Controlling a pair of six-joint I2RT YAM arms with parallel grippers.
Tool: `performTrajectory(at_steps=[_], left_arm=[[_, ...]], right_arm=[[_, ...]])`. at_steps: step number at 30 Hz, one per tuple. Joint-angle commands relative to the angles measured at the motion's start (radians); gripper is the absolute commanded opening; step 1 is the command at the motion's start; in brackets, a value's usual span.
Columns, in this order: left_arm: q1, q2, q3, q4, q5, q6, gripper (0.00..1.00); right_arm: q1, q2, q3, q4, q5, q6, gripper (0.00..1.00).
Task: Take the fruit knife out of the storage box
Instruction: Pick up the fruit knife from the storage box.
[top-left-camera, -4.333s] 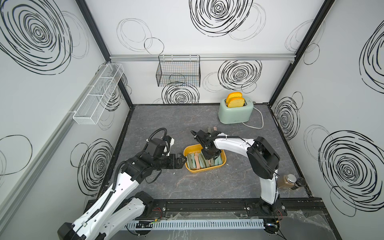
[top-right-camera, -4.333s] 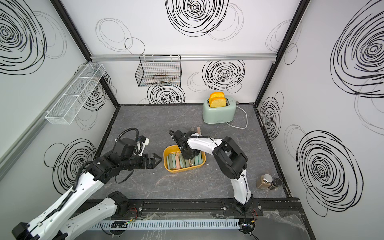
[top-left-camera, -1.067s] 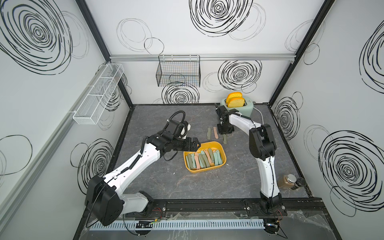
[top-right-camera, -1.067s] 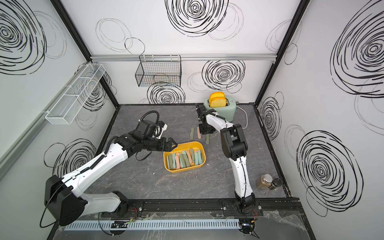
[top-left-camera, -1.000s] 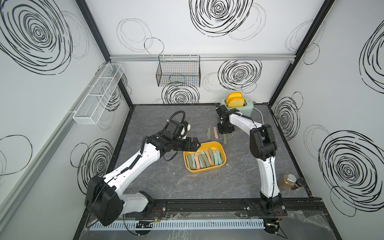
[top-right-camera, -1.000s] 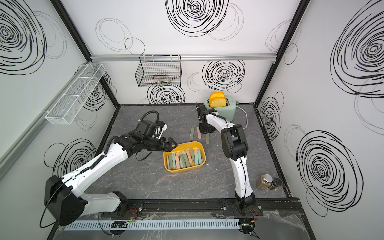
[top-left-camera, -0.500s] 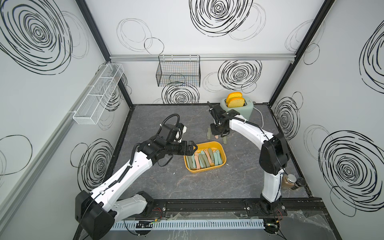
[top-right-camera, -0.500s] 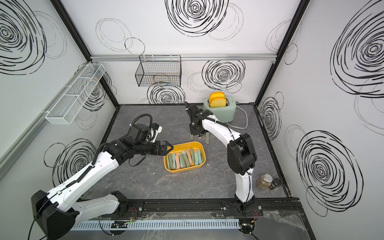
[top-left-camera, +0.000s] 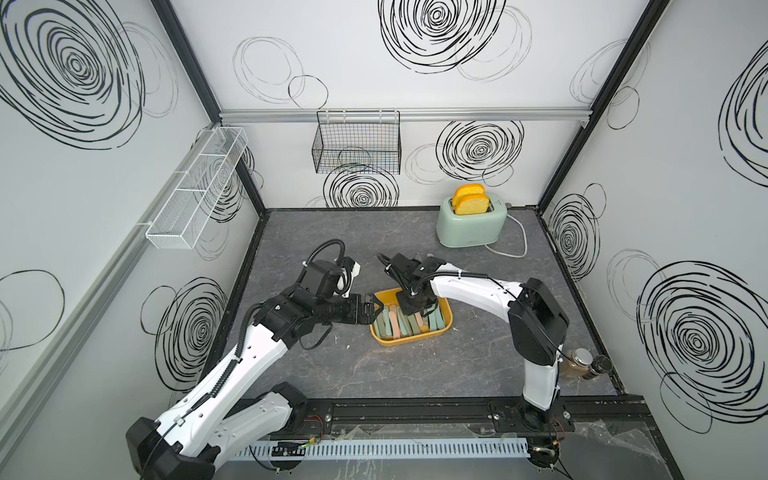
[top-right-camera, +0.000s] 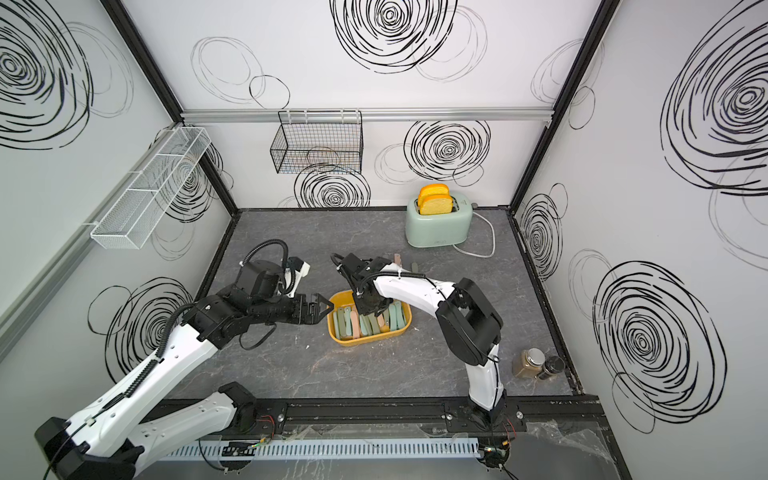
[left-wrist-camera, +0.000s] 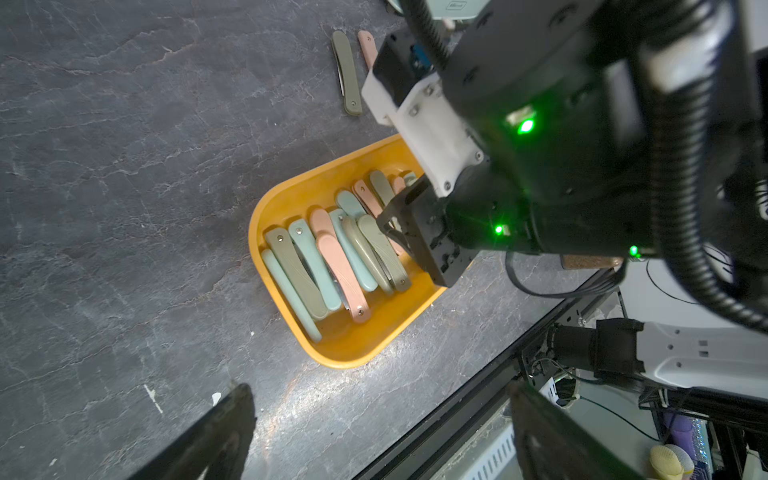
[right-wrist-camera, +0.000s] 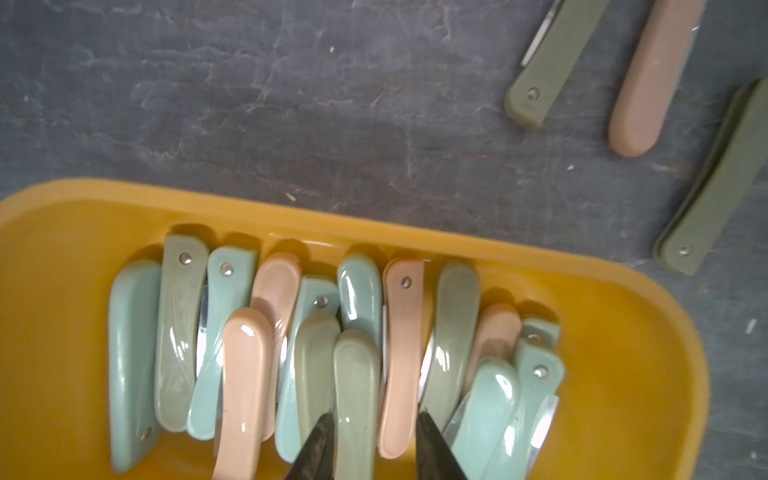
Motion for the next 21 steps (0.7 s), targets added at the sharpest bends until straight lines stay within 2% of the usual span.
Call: performTrajectory(at_steps=[1, 21], left_arm=[[0.008, -0.028, -0.012, -0.025, -0.013, -0.01, 0.98], [0.009, -0.063, -0.054, -0.028, -0.014, -0.026, 0.98]], right_arm=[[0.006, -0.014, -0.022, 0.025, 0.0, 0.048, 0.36], [0.021, 0.074, -0.098, 0.101, -0.032, 0.039, 0.33]])
